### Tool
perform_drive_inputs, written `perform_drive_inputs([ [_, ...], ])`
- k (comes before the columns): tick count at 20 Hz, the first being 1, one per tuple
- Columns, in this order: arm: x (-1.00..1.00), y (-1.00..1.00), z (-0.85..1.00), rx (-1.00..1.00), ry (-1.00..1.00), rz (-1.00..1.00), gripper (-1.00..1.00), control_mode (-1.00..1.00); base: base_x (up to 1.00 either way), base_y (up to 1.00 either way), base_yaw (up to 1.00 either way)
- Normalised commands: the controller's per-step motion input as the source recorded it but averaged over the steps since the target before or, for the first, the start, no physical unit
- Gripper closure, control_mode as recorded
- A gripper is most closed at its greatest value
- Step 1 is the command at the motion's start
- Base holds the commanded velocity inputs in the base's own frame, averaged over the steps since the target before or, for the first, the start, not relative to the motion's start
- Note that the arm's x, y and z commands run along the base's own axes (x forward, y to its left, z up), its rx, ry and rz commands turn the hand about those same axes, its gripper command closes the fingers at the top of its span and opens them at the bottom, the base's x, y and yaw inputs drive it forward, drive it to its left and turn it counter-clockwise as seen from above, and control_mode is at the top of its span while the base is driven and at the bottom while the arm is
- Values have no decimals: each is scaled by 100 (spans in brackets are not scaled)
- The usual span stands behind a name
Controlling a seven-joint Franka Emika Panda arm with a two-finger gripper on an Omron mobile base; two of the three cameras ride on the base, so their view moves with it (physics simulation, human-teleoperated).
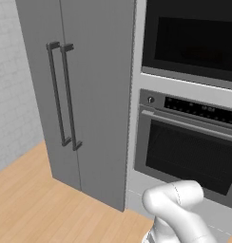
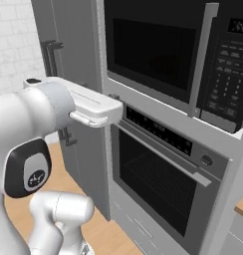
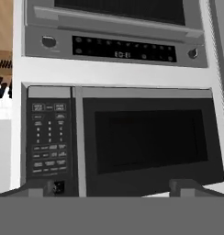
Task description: Pick the bell pepper from the sink and place it in the bowl. Then pick the bowl and place it in the microwave. Then close the microwave door and press the start button.
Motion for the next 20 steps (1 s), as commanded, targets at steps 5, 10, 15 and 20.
perform_drive_inputs([
  [5,-1,-5,-23,1,1,-3,-100,-100,0,0,0],
  [10,-1,7,-20,26,-1,-2,-100,-100,0,0,0],
  [15,-5,19,0,40,-1,-10,-100,-100,0,0,0],
  [20,-30,10,13,45,-11,-15,-100,-100,0,0,0],
])
